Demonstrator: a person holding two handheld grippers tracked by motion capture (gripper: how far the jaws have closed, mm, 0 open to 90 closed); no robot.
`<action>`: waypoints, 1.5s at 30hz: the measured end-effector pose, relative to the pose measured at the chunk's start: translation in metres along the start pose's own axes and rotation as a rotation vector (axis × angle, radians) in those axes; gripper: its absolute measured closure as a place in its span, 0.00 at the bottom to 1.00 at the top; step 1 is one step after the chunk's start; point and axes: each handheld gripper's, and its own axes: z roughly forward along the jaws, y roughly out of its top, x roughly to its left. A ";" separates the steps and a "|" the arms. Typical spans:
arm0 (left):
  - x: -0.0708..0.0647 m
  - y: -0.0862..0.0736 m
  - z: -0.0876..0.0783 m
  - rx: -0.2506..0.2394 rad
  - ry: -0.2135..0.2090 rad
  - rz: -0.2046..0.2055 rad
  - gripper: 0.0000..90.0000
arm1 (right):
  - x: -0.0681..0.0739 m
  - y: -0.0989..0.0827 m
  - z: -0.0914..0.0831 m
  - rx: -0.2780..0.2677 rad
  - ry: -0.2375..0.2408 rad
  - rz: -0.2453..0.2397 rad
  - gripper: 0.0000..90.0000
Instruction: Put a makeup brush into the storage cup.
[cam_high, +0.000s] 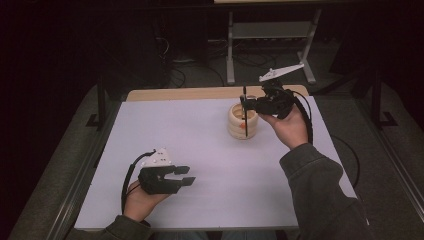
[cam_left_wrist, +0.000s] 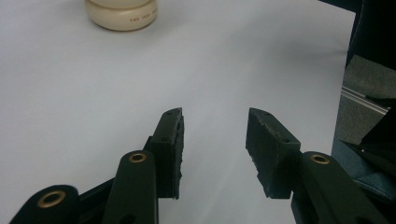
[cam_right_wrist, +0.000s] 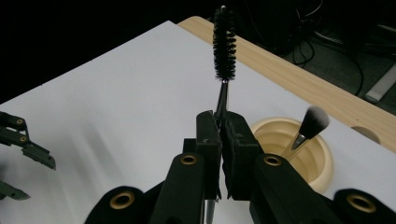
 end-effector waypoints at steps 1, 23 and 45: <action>0.000 0.000 0.000 0.002 0.000 0.002 0.62 | 0.000 0.001 0.000 -0.001 -0.001 0.006 0.94; 0.001 0.000 -0.002 0.001 0.003 0.006 0.60 | -0.020 0.021 0.002 -0.030 -0.043 0.023 0.94; 0.001 0.001 -0.002 -0.009 0.005 0.002 0.58 | -0.040 0.032 0.012 -0.037 -0.090 0.080 0.94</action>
